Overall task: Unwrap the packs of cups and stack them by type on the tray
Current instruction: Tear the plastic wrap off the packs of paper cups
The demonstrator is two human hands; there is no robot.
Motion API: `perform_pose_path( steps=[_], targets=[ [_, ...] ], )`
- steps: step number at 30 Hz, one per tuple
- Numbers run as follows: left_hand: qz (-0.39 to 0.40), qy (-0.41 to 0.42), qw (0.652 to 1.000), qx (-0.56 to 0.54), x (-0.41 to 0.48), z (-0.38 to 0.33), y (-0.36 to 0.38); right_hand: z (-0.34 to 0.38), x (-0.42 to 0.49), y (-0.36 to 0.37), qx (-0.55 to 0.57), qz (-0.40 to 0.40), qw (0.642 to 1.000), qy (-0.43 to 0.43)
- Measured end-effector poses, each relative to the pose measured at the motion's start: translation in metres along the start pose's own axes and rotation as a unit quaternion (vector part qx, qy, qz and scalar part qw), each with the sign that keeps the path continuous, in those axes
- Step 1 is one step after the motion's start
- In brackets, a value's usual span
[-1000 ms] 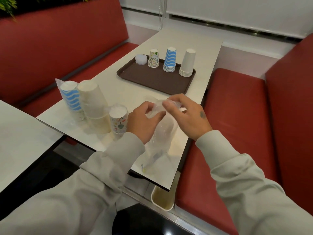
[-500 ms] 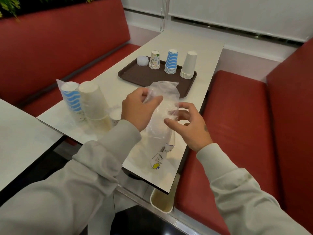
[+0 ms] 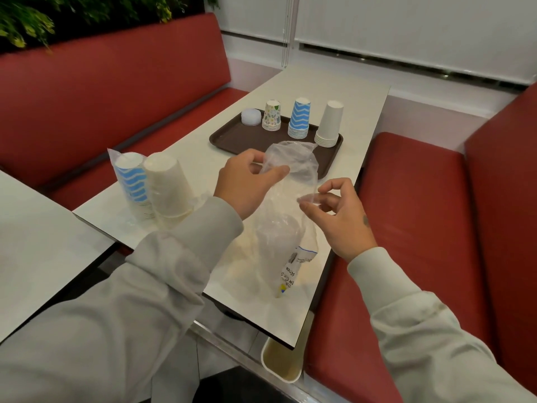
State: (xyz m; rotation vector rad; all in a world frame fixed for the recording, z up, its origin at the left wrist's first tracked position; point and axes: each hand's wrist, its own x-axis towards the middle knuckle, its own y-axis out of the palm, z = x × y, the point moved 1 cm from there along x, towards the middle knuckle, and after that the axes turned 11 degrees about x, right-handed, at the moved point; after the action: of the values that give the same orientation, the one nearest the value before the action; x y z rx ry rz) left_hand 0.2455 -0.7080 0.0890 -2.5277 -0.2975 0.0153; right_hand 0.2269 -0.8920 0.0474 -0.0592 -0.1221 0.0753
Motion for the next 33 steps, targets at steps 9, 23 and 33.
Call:
perform_pose_path(
  steps=[9, 23, 33],
  targets=[
    [-0.022, 0.045, 0.996, -0.076, 0.007, -0.025, -0.013, 0.020, 0.013, -0.006, 0.050, -0.020, 0.998, -0.044],
    [-0.020, 0.024, 0.983, -0.178, 0.027, -0.039, -0.033, 0.075, 0.059, 0.013, 0.081, 0.000, 0.992, -0.097],
    [-0.032, -0.091, 0.947, -0.308, 0.077, -0.031, -0.064, 0.084, 0.087, 0.061, -0.152, 0.110, 0.977, -0.100]
  ],
)
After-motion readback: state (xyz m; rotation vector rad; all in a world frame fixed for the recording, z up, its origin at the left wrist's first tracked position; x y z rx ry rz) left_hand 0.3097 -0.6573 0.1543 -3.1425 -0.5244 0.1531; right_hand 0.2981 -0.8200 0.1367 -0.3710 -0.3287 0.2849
